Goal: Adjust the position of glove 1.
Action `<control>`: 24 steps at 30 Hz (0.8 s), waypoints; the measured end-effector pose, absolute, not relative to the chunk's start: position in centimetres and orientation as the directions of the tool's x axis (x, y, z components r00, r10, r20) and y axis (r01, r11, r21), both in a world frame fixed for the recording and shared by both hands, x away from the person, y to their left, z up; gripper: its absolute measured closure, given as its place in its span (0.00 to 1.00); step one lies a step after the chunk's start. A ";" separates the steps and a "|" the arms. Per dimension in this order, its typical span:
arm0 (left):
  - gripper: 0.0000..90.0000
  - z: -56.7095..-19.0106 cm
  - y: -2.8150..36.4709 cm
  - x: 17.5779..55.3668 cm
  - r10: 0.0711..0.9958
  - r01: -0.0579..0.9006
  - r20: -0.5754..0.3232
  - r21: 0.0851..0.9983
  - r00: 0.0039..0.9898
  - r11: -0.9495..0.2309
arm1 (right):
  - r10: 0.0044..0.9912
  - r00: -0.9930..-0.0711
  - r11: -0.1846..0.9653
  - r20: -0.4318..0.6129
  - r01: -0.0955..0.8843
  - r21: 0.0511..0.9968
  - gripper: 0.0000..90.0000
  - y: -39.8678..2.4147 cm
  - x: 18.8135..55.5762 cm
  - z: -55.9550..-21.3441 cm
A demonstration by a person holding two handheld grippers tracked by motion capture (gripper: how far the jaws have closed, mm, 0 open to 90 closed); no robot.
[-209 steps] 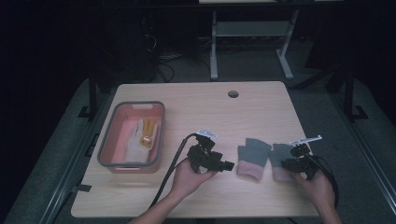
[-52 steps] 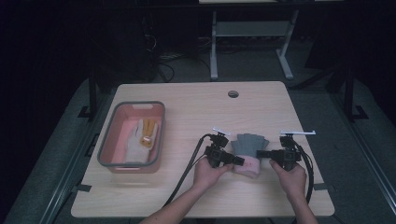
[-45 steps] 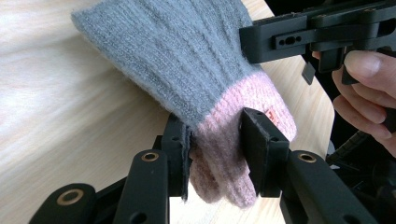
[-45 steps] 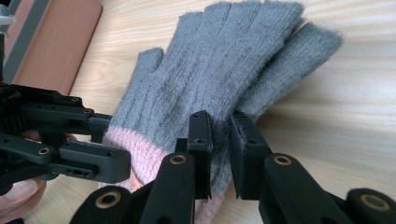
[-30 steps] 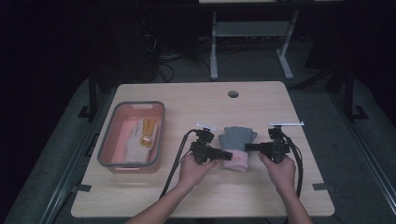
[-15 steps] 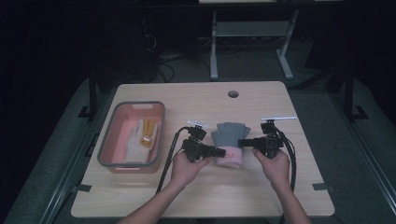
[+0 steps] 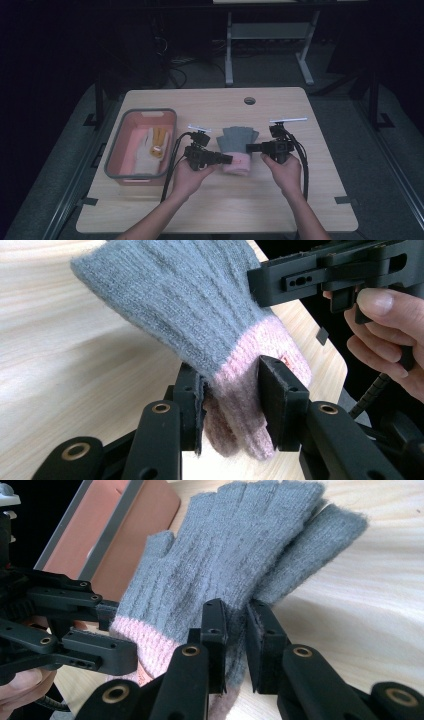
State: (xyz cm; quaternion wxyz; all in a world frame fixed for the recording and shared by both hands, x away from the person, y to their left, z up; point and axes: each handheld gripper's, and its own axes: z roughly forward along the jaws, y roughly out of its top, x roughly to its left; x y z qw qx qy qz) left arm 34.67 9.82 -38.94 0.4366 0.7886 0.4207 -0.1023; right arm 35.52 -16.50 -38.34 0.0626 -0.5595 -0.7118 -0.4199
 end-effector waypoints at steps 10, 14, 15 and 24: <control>0.71 -38.1 11.5 34.6 0.583 0.755 -0.531 0.611 0.614 -0.239 | 0.732 -0.387 0.041 0.561 0.847 0.530 0.88 -14.8 36.2 -37.6; 0.71 -37.7 12.3 34.7 0.586 0.757 -0.537 0.614 0.607 -0.223 | 0.728 -0.395 0.048 0.561 0.845 0.532 0.88 -14.2 36.4 -37.1; 0.71 -37.6 12.5 34.7 0.588 0.757 -0.537 0.616 0.605 -0.217 | 0.724 -0.398 0.048 0.563 0.844 0.534 0.88 -14.0 36.5 -37.0; 0.71 -36.8 14.1 34.6 0.594 0.752 -0.533 0.628 0.602 -0.199 | 0.717 -0.420 0.069 0.557 0.837 0.543 0.88 -12.4 37.0 -36.0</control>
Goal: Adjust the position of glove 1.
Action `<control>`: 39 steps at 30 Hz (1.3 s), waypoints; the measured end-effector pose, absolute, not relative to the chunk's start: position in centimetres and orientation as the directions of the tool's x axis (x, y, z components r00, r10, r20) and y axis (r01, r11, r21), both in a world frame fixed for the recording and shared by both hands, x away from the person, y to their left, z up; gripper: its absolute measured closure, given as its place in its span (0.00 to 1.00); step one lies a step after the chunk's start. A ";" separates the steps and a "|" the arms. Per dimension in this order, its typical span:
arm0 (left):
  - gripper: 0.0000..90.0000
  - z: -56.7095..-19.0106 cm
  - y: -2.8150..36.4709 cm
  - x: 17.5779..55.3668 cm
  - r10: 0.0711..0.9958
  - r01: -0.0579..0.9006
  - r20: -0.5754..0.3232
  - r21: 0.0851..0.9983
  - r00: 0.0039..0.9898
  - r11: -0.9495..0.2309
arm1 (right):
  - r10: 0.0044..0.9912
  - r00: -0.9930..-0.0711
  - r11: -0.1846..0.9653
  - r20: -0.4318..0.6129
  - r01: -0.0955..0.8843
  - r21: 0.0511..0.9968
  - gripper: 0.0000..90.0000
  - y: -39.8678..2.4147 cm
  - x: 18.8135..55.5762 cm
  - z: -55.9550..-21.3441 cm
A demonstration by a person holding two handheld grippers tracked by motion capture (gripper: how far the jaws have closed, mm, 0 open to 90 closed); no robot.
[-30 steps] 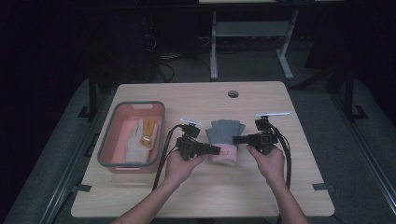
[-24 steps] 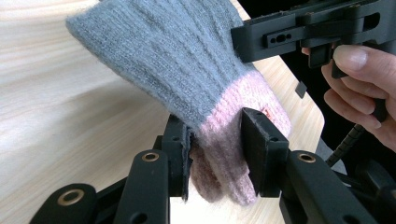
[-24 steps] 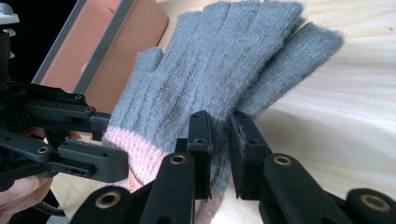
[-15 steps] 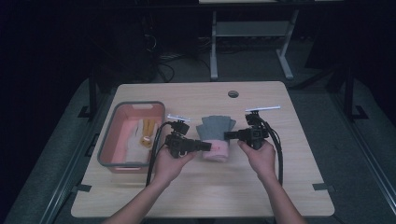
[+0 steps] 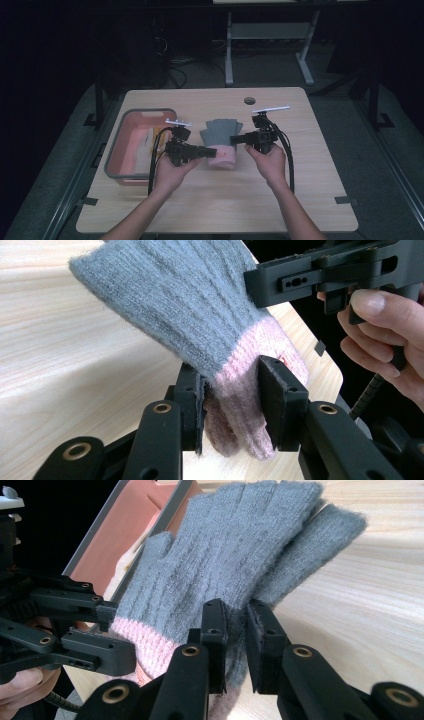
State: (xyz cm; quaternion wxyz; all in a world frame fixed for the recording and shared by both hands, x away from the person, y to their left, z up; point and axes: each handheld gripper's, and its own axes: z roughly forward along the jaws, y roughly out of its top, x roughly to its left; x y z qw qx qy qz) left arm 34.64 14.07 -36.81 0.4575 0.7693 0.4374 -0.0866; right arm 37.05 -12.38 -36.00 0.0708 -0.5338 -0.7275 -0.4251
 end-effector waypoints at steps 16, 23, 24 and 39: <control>0.72 -35.6 17.2 34.6 0.612 0.756 -0.538 0.635 0.579 -0.158 | 0.702 -0.460 0.116 0.544 0.827 0.551 0.88 -9.1 38.3 -34.8; 0.72 -35.1 18.3 34.6 0.617 0.757 -0.540 0.638 0.572 -0.142 | 0.695 -0.478 0.132 0.537 0.819 0.558 0.88 -8.0 38.6 -34.2; 0.72 -35.1 18.5 34.5 0.619 0.757 -0.541 0.638 0.569 -0.138 | 0.694 -0.481 0.135 0.536 0.818 0.559 0.88 -7.8 38.7 -34.1; 0.72 -34.4 20.6 34.4 0.637 0.750 -0.528 0.650 0.562 -0.122 | 0.675 -0.504 0.156 0.539 0.812 0.563 0.88 -5.6 39.5 -33.4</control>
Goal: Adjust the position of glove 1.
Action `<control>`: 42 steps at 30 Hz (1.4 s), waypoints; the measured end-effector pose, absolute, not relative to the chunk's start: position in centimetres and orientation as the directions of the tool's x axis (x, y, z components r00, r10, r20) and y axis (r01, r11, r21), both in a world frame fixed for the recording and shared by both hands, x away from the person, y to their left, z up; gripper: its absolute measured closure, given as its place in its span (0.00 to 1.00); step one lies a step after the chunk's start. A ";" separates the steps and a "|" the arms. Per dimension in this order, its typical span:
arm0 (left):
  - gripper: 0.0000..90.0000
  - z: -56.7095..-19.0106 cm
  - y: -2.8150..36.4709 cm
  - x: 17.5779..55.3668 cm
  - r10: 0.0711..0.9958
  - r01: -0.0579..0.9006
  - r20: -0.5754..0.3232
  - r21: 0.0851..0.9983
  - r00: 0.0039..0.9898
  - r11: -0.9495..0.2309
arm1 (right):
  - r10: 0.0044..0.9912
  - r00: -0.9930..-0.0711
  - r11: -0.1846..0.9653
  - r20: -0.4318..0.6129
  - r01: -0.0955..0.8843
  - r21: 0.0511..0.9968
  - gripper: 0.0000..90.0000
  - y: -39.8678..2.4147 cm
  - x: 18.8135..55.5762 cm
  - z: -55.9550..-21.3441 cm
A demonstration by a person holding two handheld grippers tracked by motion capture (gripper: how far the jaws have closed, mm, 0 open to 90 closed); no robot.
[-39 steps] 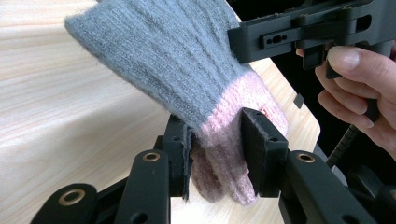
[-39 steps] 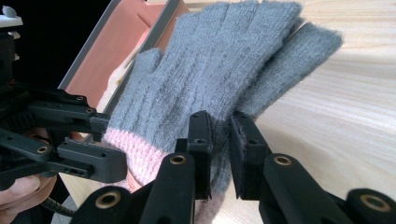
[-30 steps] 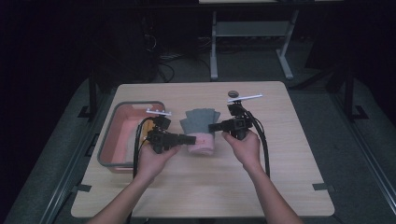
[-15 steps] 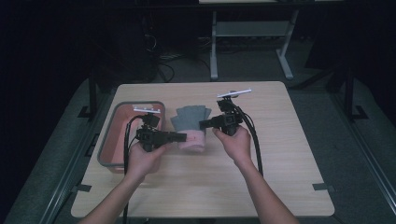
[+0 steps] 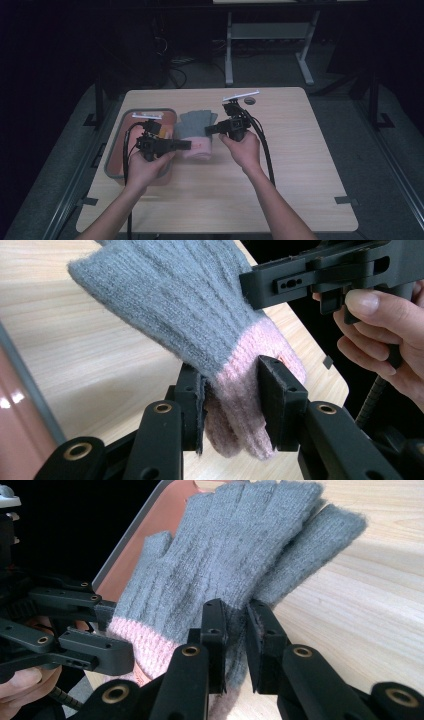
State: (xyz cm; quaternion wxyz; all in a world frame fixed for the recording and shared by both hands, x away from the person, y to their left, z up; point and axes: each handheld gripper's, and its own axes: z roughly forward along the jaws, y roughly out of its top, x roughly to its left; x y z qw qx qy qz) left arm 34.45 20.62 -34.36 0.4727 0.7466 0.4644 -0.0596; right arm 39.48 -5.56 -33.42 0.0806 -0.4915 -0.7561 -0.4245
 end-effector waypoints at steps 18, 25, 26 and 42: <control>0.73 -33.4 23.5 34.3 0.657 0.736 -0.507 0.668 0.558 -0.110 | 0.641 -0.531 0.168 0.554 0.801 0.574 0.88 -2.6 40.3 -32.8; 0.74 -33.2 24.5 34.4 0.653 0.737 -0.518 0.669 0.552 -0.093 | 0.630 -0.541 0.165 0.557 0.794 0.585 0.88 -1.9 40.5 -32.6; 0.74 -33.2 24.7 34.4 0.652 0.739 -0.521 0.668 0.551 -0.091 | 0.629 -0.539 0.163 0.560 0.796 0.583 0.88 -1.7 40.4 -32.5; 0.77 -32.7 27.4 34.4 0.659 0.737 -0.514 0.670 0.549 -0.092 | 0.593 -0.562 0.168 0.577 0.787 0.594 0.88 0.9 41.0 -32.2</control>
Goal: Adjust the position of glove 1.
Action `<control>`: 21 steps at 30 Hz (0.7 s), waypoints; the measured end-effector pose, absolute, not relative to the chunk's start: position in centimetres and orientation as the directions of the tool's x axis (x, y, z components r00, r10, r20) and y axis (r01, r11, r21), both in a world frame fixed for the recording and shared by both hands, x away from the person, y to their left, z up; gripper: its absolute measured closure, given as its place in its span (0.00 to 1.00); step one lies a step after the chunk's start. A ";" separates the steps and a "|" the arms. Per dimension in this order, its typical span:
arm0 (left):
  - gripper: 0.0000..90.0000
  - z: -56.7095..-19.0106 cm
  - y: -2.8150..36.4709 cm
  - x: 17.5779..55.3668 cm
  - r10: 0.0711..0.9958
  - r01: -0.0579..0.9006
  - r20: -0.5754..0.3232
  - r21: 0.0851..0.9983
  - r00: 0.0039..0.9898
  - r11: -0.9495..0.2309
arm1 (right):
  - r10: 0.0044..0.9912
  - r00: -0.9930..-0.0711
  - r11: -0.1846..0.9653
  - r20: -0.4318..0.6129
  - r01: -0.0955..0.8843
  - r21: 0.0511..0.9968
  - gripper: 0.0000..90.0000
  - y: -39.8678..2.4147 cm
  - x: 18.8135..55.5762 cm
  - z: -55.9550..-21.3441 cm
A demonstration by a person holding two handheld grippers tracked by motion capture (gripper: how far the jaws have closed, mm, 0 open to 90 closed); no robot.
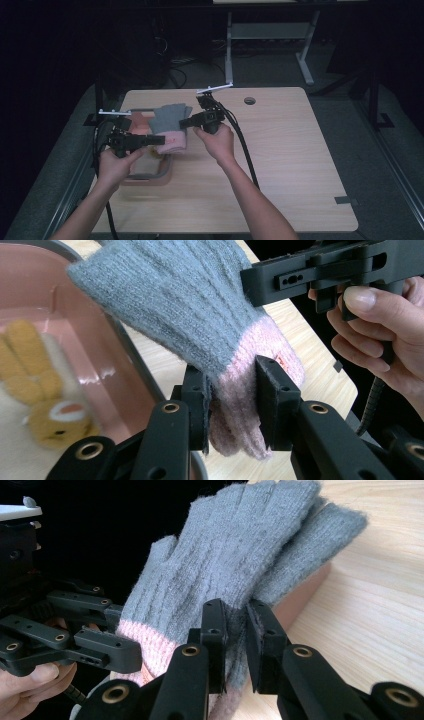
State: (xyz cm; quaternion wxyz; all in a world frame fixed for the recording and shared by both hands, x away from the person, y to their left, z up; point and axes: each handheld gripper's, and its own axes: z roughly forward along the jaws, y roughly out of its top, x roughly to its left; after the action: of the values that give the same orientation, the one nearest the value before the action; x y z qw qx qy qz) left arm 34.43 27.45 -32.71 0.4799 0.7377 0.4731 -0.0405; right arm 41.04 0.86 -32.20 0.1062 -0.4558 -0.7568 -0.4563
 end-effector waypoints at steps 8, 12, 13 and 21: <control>0.78 -32.8 29.1 34.5 0.664 0.747 -0.524 0.661 0.532 -0.077 | 0.575 -0.574 0.181 0.583 0.784 0.594 0.88 2.3 41.3 -32.1; 0.78 -32.8 29.7 34.5 0.669 0.750 -0.526 0.658 0.525 -0.071 | 0.566 -0.577 0.182 0.589 0.784 0.593 0.88 2.9 41.4 -32.2; 0.78 -32.8 29.8 34.5 0.670 0.750 -0.525 0.658 0.525 -0.071 | 0.564 -0.578 0.184 0.589 0.784 0.593 0.88 3.0 41.5 -32.2; 0.79 -32.8 30.8 34.5 0.677 0.753 -0.525 0.654 0.515 -0.065 | 0.550 -0.579 0.180 0.602 0.786 0.591 0.88 4.0 41.7 -32.4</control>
State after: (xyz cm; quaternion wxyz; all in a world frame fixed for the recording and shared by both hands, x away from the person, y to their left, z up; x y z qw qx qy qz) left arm 34.51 30.84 -32.82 0.4759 0.7287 0.4908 -0.0400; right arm 41.69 3.96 -32.38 0.1274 -0.4410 -0.7576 -0.4640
